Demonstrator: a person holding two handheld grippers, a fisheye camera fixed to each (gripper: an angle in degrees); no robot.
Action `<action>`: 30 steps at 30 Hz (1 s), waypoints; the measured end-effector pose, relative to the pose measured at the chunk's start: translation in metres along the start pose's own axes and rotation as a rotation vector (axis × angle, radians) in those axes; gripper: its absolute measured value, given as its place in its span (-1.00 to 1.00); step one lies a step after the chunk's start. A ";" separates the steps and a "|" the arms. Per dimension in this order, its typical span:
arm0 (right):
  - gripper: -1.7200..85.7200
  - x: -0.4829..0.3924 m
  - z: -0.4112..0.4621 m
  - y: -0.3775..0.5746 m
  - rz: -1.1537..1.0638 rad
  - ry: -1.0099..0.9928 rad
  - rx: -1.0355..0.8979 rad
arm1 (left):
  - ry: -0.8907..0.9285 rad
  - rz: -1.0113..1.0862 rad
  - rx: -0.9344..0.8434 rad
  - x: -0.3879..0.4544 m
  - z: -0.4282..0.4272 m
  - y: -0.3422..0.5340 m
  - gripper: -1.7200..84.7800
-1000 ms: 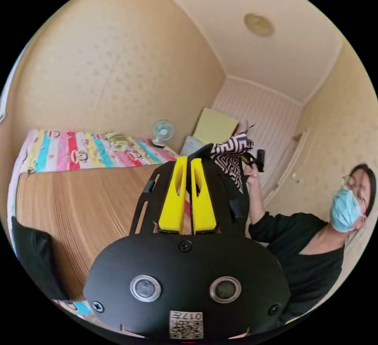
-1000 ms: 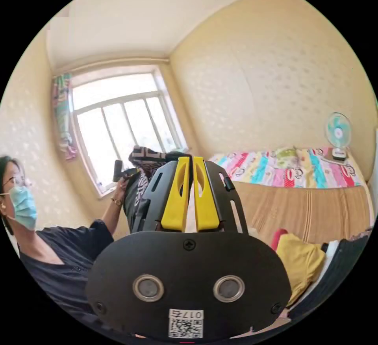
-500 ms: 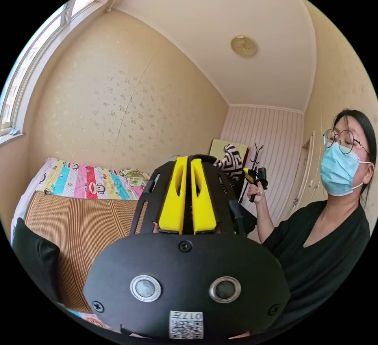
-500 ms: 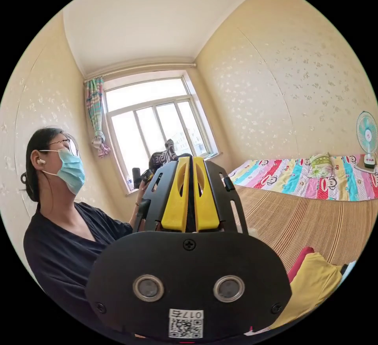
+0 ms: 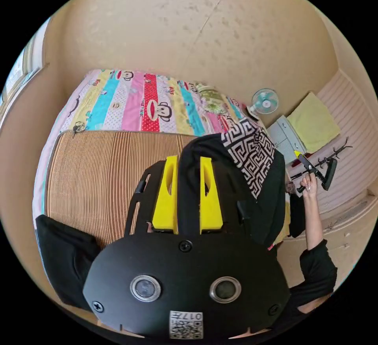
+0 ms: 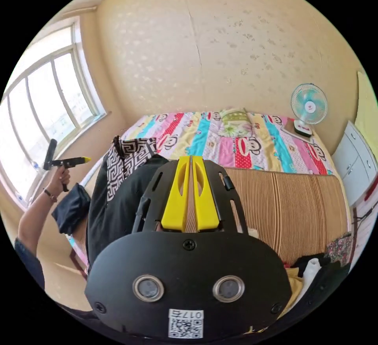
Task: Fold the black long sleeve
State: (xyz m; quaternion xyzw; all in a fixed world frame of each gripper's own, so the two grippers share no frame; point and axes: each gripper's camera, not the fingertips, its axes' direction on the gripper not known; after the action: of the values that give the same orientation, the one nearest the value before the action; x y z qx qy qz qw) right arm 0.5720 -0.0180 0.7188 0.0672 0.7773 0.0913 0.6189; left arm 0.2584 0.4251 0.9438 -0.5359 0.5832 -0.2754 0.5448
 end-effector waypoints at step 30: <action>-0.92 0.119 0.054 0.311 -0.006 0.308 -0.336 | -0.227 -0.297 0.141 -0.194 -0.196 0.375 -0.91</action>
State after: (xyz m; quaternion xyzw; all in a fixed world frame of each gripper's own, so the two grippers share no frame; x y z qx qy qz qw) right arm 0.5949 0.3136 0.6642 -0.0537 0.8366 0.2269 0.4958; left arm -0.0785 0.6554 0.7198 -0.6040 0.4121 -0.3307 0.5967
